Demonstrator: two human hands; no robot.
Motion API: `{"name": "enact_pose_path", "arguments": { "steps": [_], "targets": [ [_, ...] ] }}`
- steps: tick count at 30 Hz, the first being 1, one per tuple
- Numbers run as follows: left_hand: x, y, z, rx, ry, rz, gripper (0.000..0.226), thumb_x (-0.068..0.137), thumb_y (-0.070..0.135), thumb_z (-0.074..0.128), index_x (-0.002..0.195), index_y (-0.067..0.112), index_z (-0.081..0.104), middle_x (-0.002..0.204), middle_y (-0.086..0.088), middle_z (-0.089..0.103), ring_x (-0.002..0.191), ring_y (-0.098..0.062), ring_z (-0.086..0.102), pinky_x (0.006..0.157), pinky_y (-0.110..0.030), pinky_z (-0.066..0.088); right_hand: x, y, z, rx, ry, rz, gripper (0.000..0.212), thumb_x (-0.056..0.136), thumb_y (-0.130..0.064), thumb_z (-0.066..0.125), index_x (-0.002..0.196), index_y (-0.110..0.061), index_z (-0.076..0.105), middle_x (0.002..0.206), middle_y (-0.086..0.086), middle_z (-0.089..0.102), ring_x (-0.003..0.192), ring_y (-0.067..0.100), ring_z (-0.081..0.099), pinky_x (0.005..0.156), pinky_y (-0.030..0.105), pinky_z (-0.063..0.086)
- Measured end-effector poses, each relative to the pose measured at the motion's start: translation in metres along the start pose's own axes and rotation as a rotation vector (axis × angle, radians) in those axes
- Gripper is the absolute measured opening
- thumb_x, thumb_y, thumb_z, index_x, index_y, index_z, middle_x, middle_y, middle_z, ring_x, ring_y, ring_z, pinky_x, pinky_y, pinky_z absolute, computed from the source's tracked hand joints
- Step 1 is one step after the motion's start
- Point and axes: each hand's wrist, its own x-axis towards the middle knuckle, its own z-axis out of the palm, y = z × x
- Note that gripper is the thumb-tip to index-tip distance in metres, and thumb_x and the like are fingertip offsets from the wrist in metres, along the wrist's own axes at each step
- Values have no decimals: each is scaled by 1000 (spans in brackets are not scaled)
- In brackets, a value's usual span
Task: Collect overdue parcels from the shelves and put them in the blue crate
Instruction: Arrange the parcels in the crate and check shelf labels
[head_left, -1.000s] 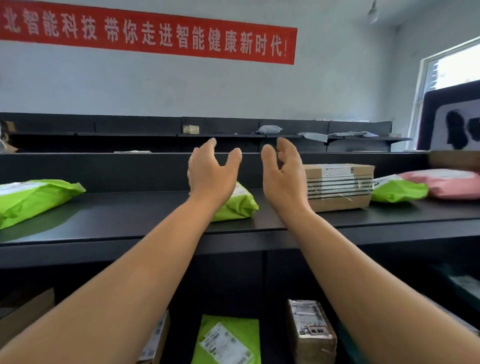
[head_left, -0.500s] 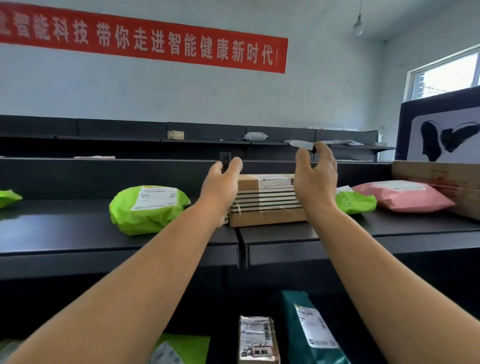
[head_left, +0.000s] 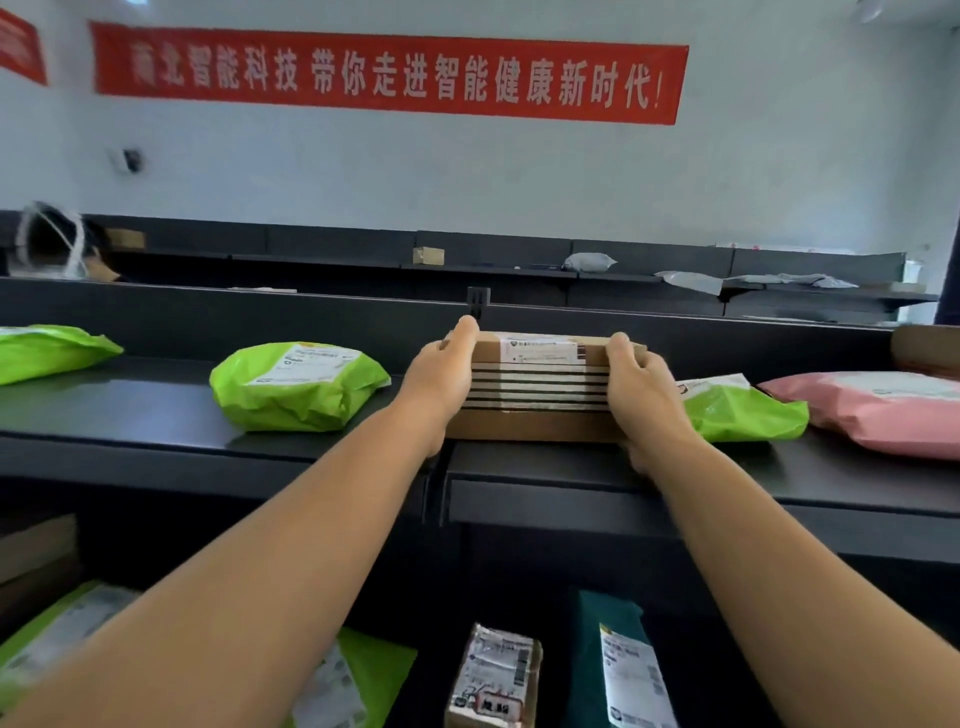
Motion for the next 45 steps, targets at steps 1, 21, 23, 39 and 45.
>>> {"name": "enact_pose_path", "arguments": {
  "steps": [1,21,23,39,45],
  "targets": [
    [0,-1,0,14,-1,6,66,86,67,36,131,21,51,122,-3,59,109,-23,55,97,-39,43,0,1,1,13,-13,4,55,95,-53,39,134,-15,46,120,2,57,103,21,51,81,31,35],
    [-8,5,-16,-360,-109,313,43,87,17,53,128,28,47,107,2,65,90,-16,60,76,-35,49,-22,-17,1,354,39,-111,23,95,-37,48,116,-29,47,97,-4,61,91,17,58,78,36,51],
    [-10,5,-20,-381,-111,334,47,83,15,54,127,27,47,111,-1,64,94,-17,59,80,-35,49,-28,-19,2,378,47,-136,21,95,-31,48,116,-29,47,95,-5,60,86,14,56,75,33,49],
    [-31,7,-44,-426,-133,323,37,87,8,51,115,31,50,109,-3,65,92,-18,59,69,-33,50,-53,-26,11,356,100,-161,21,93,-30,51,113,-29,50,94,-7,59,84,11,54,73,30,46],
    [-38,11,-51,-395,-134,323,39,87,12,53,123,27,49,110,-4,64,89,-17,60,64,-28,50,-64,-29,11,370,116,-162,20,94,-29,50,113,-26,49,90,-7,58,80,10,54,71,29,47]
  ]
}}
